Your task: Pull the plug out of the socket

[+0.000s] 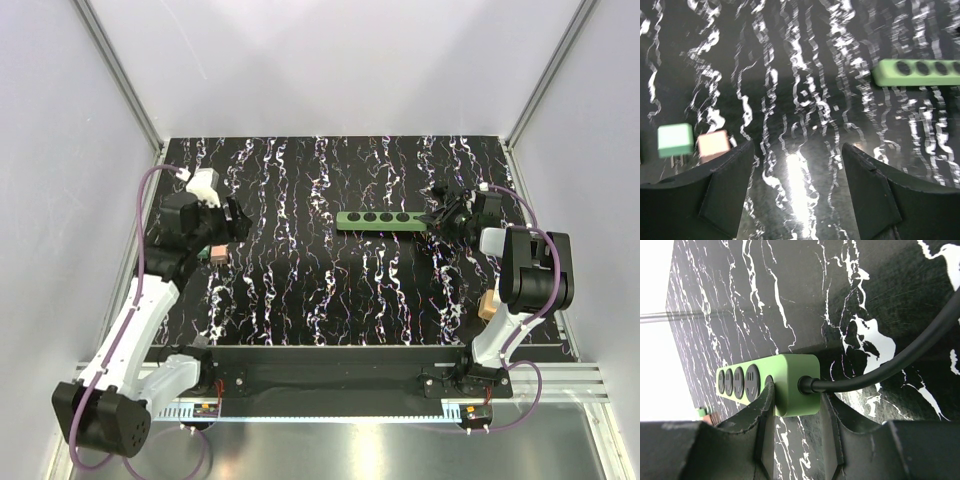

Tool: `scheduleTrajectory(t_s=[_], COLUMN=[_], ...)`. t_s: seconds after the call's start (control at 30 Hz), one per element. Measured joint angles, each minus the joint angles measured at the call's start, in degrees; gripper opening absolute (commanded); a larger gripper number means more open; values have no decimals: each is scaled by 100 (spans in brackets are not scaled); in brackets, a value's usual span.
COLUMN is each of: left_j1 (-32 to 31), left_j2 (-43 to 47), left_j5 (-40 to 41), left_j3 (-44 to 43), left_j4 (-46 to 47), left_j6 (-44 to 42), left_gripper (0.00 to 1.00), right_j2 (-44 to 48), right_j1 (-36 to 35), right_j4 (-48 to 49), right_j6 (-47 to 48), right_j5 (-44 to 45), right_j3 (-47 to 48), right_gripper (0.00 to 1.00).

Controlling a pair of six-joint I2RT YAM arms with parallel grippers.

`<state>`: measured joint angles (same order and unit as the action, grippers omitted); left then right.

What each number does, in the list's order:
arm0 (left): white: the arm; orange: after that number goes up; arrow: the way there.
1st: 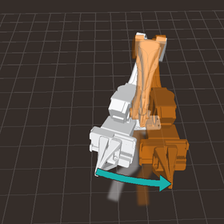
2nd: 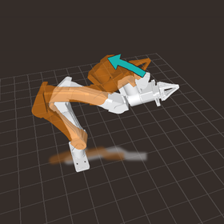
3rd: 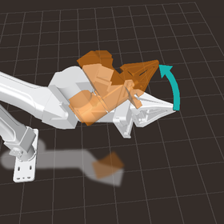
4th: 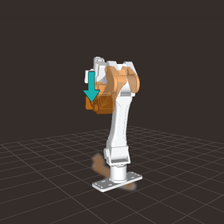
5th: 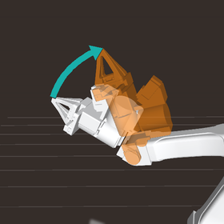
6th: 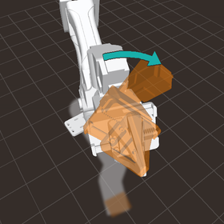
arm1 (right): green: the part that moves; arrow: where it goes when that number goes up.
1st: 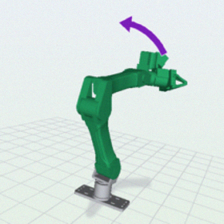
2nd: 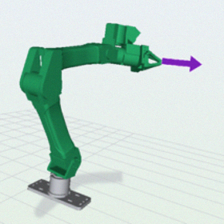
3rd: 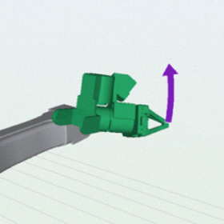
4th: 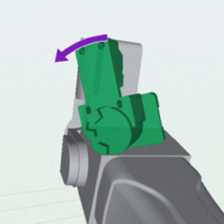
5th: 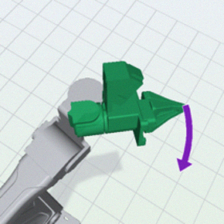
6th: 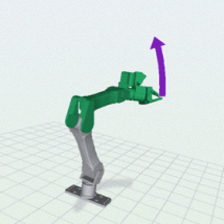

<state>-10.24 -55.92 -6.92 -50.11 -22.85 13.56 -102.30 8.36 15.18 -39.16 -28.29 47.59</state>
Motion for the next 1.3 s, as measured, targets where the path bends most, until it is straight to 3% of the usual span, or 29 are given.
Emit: scheduleTrajectory(t_s=[0.43, 1.07, 1.2, 1.23, 1.3], left_j1=[0, 87, 87, 87, 87], left_j2=[417, 398, 350, 341, 341], left_j5=[-697, -844, -981, -1014, -1071], left_j3=[107, 271, 271, 271, 280], left_j4=[299, 365, 387, 402, 446], left_j6=[186, 299, 330, 341, 350], left_gripper=[75, 74, 72, 72, 72], right_j2=[-103, -1137, -1403, -1401, -1394], right_j1=[-345, -256, -251, -251, -249], right_j4=[-251, -393, -750, -870, -1086], right_j6=[186, -1705, -1390, -1285, -1025], right_j5=[120, 1967, 2170, 2223, 2321], right_j3=[297, 1617, 2221, 2269, 2380], right_gripper=[0, 1, 29, 48, 59])
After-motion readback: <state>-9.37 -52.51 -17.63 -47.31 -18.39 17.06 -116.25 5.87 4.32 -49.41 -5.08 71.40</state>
